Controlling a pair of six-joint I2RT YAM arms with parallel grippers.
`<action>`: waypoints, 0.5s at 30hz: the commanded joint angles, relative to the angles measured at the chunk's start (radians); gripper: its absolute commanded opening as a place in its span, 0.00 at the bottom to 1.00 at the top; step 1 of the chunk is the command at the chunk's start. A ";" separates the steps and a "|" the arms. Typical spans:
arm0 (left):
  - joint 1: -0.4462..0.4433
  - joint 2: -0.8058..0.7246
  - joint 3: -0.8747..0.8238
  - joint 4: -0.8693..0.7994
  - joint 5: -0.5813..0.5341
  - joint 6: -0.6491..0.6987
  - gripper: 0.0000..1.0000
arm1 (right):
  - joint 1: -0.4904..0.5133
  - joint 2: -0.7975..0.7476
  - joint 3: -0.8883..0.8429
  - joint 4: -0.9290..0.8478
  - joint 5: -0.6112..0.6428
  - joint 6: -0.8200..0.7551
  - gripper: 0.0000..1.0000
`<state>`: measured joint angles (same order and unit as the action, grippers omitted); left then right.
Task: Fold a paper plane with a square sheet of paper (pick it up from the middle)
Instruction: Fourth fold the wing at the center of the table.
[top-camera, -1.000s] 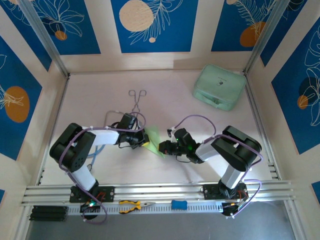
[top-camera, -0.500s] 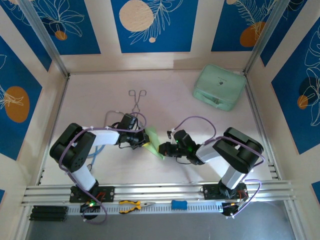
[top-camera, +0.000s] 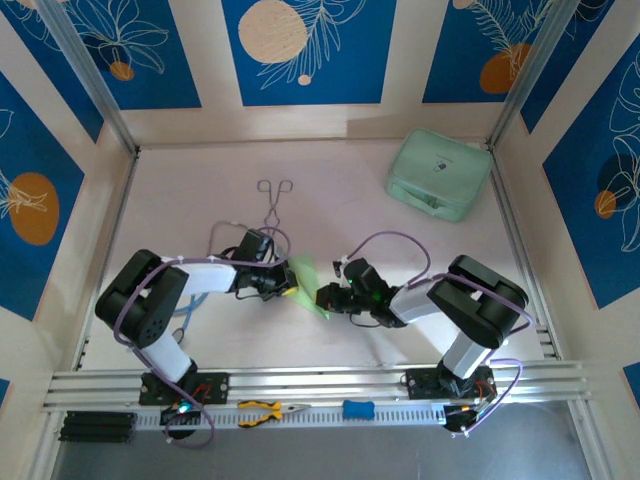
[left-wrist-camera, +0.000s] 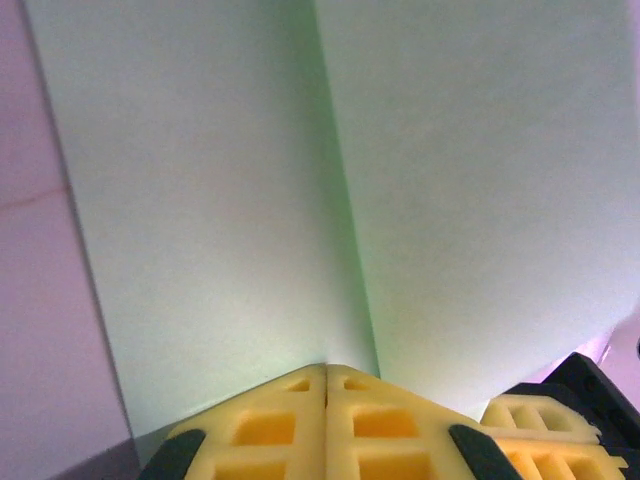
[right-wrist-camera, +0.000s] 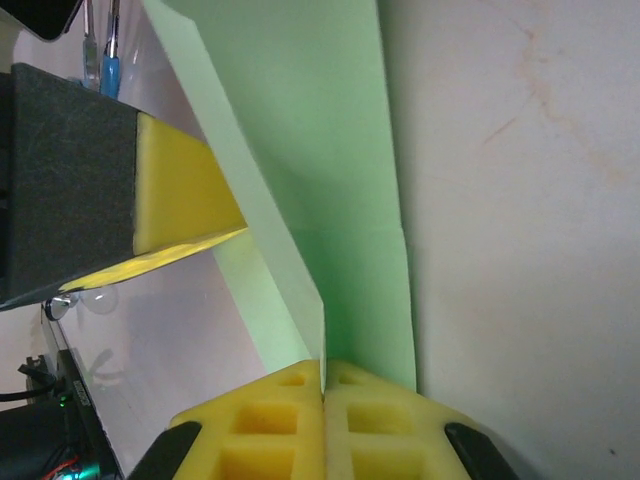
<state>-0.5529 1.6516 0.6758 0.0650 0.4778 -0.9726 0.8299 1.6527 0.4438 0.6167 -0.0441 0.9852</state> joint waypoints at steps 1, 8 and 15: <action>-0.004 -0.041 -0.023 -0.006 -0.001 -0.023 0.08 | 0.020 -0.005 0.030 -0.114 0.050 -0.021 0.07; -0.005 -0.043 -0.031 0.019 0.010 -0.037 0.09 | 0.063 -0.010 0.084 -0.189 0.147 -0.057 0.08; -0.006 -0.026 -0.034 0.030 0.015 -0.036 0.08 | 0.125 -0.010 0.169 -0.347 0.308 -0.117 0.08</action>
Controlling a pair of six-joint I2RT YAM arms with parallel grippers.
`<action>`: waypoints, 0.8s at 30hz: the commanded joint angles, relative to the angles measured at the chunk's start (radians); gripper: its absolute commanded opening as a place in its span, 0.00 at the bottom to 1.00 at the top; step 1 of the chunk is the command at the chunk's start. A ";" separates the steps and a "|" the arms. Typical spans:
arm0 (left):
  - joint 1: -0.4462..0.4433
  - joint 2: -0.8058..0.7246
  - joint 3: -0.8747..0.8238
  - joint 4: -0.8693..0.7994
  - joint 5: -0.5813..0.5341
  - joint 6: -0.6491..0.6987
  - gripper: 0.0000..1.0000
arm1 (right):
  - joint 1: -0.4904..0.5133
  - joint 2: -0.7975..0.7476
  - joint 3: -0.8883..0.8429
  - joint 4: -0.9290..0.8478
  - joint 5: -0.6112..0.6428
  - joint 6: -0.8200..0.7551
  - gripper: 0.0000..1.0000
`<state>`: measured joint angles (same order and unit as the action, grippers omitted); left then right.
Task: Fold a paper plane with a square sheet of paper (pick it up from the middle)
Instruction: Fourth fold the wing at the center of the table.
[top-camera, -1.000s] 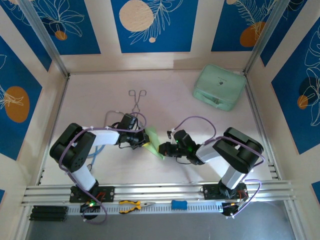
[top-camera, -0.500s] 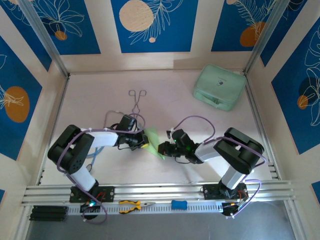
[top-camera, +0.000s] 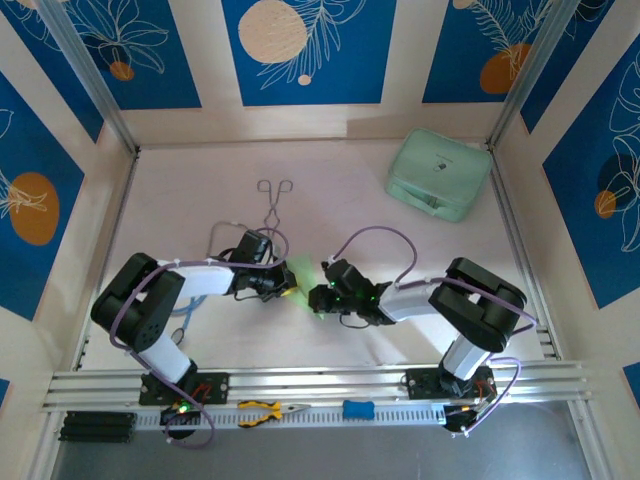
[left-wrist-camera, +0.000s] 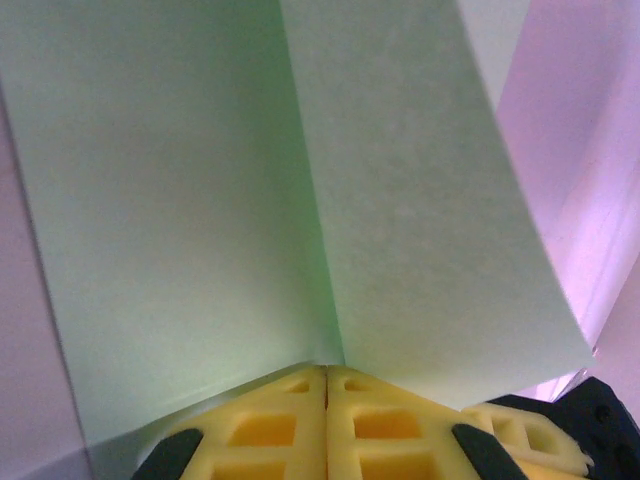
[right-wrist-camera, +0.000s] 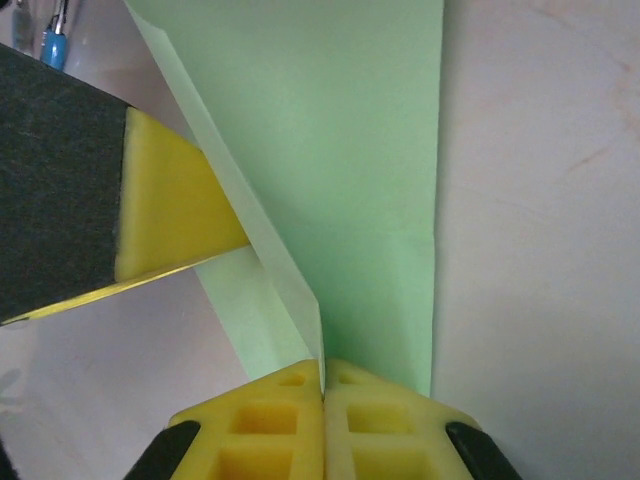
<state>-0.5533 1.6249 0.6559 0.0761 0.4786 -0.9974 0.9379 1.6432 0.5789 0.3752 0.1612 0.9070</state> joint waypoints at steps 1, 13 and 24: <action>-0.006 0.006 -0.015 0.020 0.015 -0.012 0.08 | 0.025 0.000 0.039 -0.117 0.121 -0.045 0.08; -0.007 -0.026 -0.025 0.034 0.012 -0.015 0.07 | 0.014 0.008 -0.030 0.035 0.088 0.010 0.07; -0.007 -0.030 0.021 -0.001 -0.005 0.029 0.07 | -0.016 0.000 -0.089 0.136 0.031 0.049 0.07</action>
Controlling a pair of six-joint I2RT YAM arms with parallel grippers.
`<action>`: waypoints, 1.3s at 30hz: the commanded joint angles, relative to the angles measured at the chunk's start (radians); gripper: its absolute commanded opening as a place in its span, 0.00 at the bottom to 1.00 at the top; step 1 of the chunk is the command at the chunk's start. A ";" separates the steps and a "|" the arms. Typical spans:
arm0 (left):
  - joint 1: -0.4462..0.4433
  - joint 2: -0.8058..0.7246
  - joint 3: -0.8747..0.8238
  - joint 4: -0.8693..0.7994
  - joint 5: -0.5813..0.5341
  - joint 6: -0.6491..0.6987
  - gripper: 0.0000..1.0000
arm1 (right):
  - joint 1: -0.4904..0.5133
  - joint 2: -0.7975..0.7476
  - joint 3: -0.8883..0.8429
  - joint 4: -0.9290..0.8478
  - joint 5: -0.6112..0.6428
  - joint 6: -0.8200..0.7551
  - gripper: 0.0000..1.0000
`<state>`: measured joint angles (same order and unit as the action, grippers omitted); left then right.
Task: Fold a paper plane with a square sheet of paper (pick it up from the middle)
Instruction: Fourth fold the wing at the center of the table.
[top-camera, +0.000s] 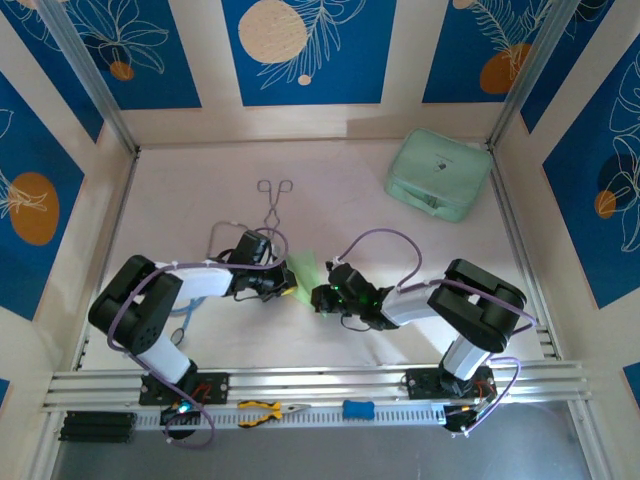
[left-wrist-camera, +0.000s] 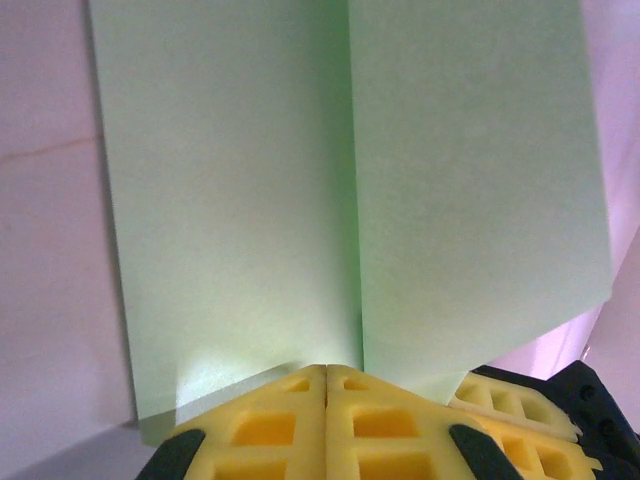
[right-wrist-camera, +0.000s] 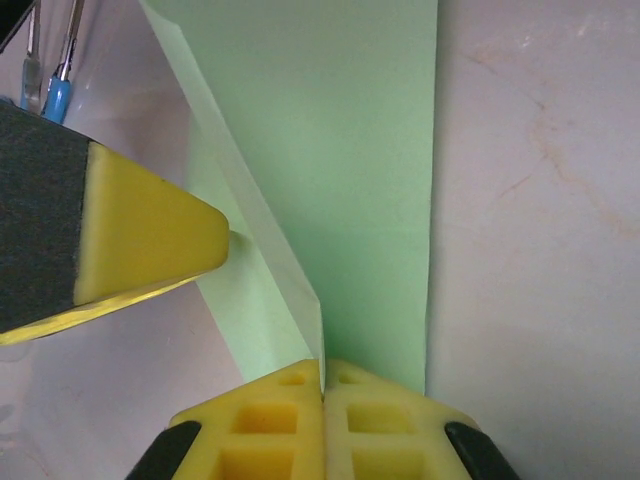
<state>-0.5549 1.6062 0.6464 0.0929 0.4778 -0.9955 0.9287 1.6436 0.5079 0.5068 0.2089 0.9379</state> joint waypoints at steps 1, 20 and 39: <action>-0.006 -0.010 0.037 -0.020 -0.004 0.030 0.06 | -0.009 0.001 -0.017 0.003 -0.023 0.024 0.07; -0.004 0.030 0.061 0.100 0.051 0.027 0.05 | -0.048 0.017 -0.090 0.163 -0.097 0.088 0.07; -0.002 -0.114 0.098 -0.115 -0.050 0.079 0.67 | -0.036 -0.164 0.037 -0.249 -0.021 -0.431 0.08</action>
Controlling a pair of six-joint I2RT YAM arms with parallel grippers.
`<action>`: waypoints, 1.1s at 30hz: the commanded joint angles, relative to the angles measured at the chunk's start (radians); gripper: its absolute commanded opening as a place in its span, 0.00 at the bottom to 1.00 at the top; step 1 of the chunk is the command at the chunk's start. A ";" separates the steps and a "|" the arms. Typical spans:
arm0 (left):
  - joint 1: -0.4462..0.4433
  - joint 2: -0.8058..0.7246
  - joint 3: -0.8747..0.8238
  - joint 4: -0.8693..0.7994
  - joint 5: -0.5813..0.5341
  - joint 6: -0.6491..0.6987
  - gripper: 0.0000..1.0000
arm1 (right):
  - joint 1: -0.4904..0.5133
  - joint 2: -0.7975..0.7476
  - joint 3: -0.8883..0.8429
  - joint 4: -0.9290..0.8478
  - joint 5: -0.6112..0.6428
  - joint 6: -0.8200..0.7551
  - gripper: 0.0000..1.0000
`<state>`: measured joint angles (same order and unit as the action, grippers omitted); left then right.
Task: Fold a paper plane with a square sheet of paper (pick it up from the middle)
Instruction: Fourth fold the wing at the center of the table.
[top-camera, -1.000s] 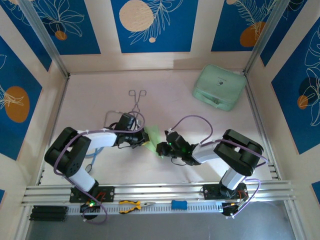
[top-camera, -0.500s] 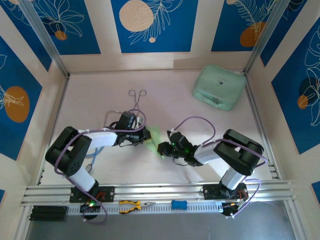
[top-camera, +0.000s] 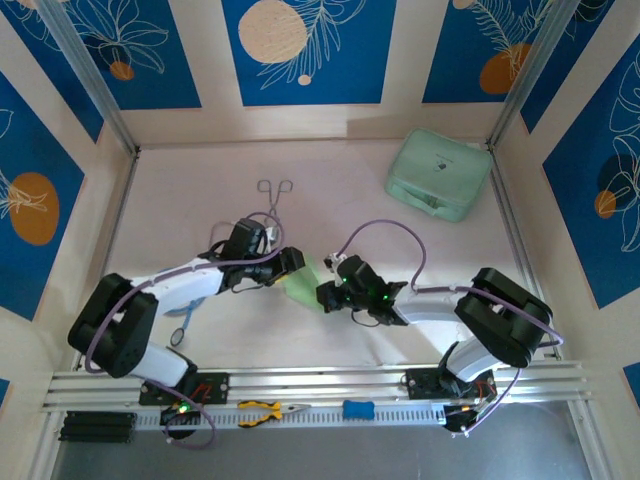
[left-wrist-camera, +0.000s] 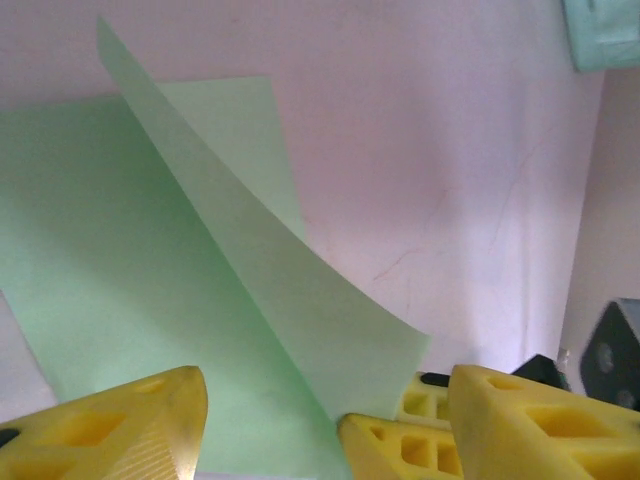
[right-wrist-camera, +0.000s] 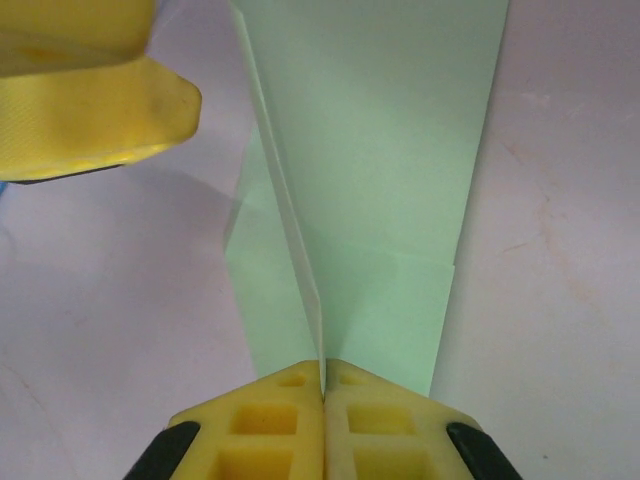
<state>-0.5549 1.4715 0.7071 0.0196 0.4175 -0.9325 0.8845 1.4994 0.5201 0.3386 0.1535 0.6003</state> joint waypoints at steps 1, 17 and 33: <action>-0.001 0.022 0.041 -0.035 0.013 0.012 0.73 | 0.011 -0.018 0.028 -0.089 0.040 -0.100 0.08; 0.010 0.124 0.117 -0.105 0.049 0.003 0.77 | 0.128 0.036 0.029 -0.045 0.238 -0.218 0.11; 0.014 0.177 0.166 -0.176 0.057 0.011 0.13 | 0.139 -0.019 -0.007 -0.085 0.204 -0.154 0.27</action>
<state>-0.5491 1.6398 0.8490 -0.1284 0.4557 -0.9264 1.0210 1.5208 0.5343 0.2790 0.3740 0.4122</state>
